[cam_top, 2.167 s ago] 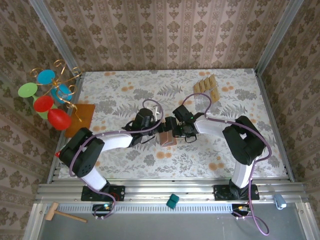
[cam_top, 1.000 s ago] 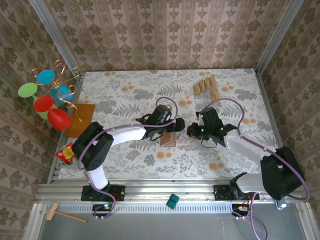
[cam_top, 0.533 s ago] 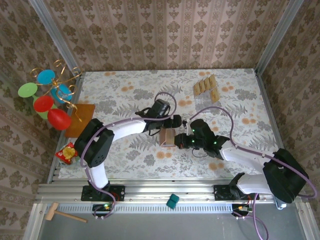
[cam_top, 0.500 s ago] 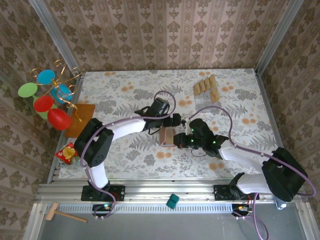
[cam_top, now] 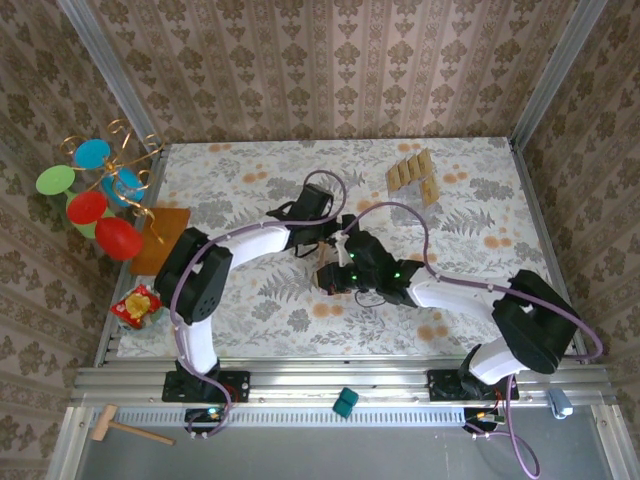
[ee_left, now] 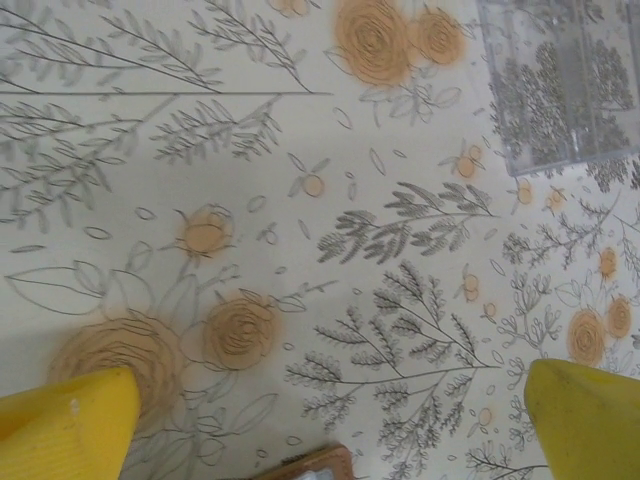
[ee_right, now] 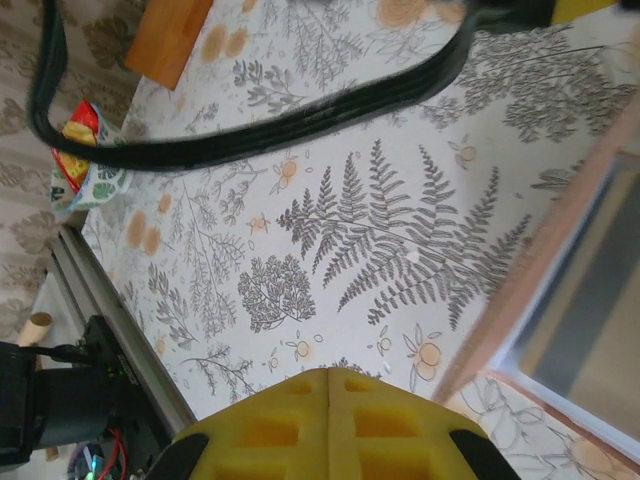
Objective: Put the credit cards into the card holder
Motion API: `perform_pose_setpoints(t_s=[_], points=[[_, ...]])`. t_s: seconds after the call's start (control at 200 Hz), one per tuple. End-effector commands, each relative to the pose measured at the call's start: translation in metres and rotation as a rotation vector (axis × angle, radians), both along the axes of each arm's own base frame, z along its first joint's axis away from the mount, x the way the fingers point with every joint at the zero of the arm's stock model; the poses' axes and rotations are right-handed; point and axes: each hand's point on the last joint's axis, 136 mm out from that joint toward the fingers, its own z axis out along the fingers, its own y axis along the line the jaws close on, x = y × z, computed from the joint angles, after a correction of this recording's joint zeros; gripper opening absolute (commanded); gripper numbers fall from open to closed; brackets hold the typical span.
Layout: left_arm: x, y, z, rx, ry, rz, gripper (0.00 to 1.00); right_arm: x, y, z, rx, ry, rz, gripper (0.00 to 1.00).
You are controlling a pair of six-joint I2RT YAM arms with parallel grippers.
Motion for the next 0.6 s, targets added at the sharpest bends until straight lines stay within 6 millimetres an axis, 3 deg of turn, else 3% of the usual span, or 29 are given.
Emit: perform_pose_setpoints(t_s=[0.0,0.105,0.2,0.415,0.595], points=[[0.023,0.025,0.011,-0.01,-0.019,0.052,1.0,0.009,0.014,-0.002,-0.076,-0.051,0.029,0.0],[0.036,0.052,0.016,-0.001,-0.023,0.093,1.0,0.02,0.007,-0.027,-0.164,-0.024,-0.003,0.0],[0.04,0.068,0.024,0.01,-0.033,0.104,1.0,0.026,-0.007,-0.033,-0.189,-0.021,-0.053,0.0],[0.029,0.076,0.024,0.036,-0.035,0.06,1.0,0.032,-0.042,-0.042,-0.225,0.01,-0.142,0.0],[0.011,0.082,0.016,0.066,-0.025,0.006,1.0,0.033,-0.061,-0.067,-0.244,0.065,-0.173,0.0]])
